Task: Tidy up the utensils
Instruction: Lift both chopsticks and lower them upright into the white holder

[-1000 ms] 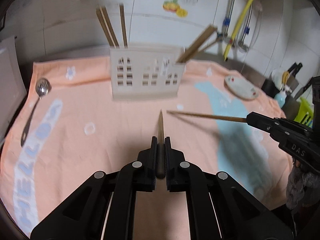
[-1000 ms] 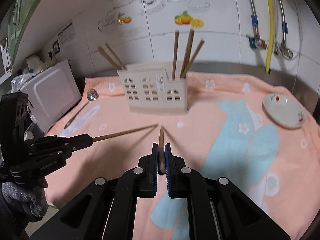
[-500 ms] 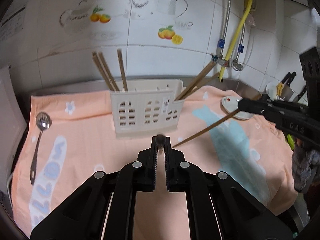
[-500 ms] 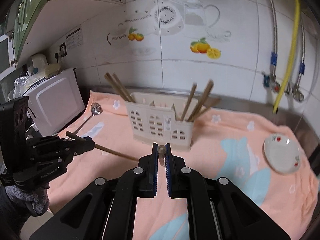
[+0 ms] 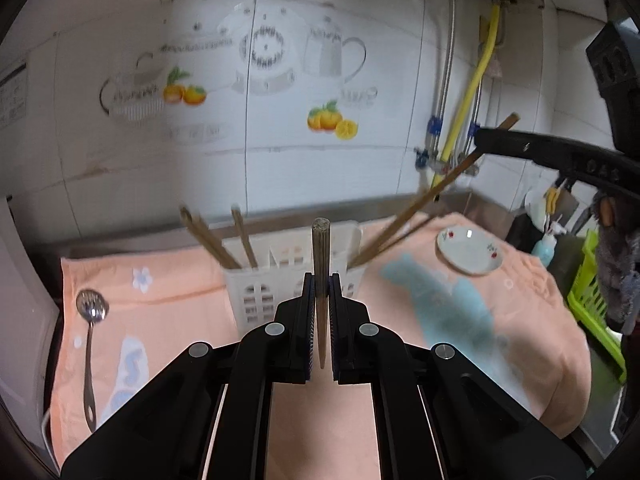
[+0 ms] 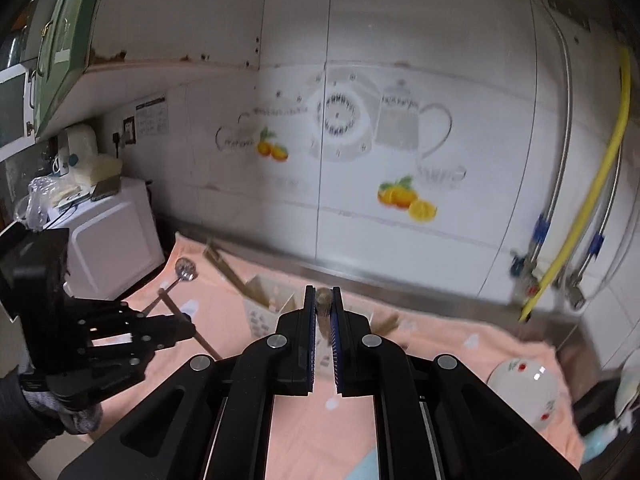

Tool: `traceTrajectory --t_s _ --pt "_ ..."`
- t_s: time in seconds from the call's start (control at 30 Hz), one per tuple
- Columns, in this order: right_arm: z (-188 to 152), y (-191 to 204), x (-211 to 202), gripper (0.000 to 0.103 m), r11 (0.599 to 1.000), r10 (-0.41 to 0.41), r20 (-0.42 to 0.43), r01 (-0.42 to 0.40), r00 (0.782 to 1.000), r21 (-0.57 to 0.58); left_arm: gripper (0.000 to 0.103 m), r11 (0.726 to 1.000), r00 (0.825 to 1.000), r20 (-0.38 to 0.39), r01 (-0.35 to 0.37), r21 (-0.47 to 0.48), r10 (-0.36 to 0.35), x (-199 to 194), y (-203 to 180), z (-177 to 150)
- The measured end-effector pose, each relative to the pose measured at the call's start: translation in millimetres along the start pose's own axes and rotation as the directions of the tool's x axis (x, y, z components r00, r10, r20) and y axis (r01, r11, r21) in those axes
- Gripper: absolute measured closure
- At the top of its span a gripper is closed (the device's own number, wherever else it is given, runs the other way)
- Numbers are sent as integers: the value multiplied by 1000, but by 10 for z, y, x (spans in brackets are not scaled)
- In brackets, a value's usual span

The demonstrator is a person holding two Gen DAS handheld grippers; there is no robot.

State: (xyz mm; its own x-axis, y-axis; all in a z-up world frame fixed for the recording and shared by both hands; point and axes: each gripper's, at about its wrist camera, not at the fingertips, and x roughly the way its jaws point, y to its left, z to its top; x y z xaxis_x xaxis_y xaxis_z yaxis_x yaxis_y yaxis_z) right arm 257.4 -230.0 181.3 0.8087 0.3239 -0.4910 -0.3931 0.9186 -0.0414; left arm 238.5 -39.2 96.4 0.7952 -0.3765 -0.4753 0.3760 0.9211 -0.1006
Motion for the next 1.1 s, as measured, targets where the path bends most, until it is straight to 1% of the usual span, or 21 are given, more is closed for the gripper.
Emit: traceTrajectory --t_s 0.1,0.27,0.33,0.43,0.5,0.6,0.67,0.8,0.97,1.1 --pt "102 -38 47 96 1000 -10 6 10 1000 6 98 1000 999 44 -3 15 2 -90 -18 219" --pt "162 -117 179 96 999 -17 9 17 1000 35 98 999 993 121 -24 47 18 -223 -71 576" --pt "186 -153 251 96 999 -13 2 13 1000 51 98 997 989 147 -43 58 34 -247 -75 709" --pt "202 -173 349 96 998 -17 -8 18 1000 57 98 991 979 184 -107 84 90 -215 -75 856" --pt "189 -178 438 96 998 -16 -23 18 1000 60 98 989 976 189 -124 79 107 -170 -40 909" --pt "141 -171 548 96 998 -11 -46 13 999 59 98 990 977 176 -129 51 119 -33 49 957" --pt "105 -165 619 96 998 -7 -64 11 998 56 98 988 976 168 -149 43 140 61 107 947" --pt "38 -163 727 96 998 -1 -91 6 996 56 98 987 980 118 -160 11 158 263 245 862" --pt "-13 -182 820 96 997 -1 -112 9 994 72 97 988 988 48 -148 -33 149 447 418 754" --pt "-26 -203 869 96 996 -1 -117 11 993 86 97 989 990 20 -136 -61 137 501 485 701"
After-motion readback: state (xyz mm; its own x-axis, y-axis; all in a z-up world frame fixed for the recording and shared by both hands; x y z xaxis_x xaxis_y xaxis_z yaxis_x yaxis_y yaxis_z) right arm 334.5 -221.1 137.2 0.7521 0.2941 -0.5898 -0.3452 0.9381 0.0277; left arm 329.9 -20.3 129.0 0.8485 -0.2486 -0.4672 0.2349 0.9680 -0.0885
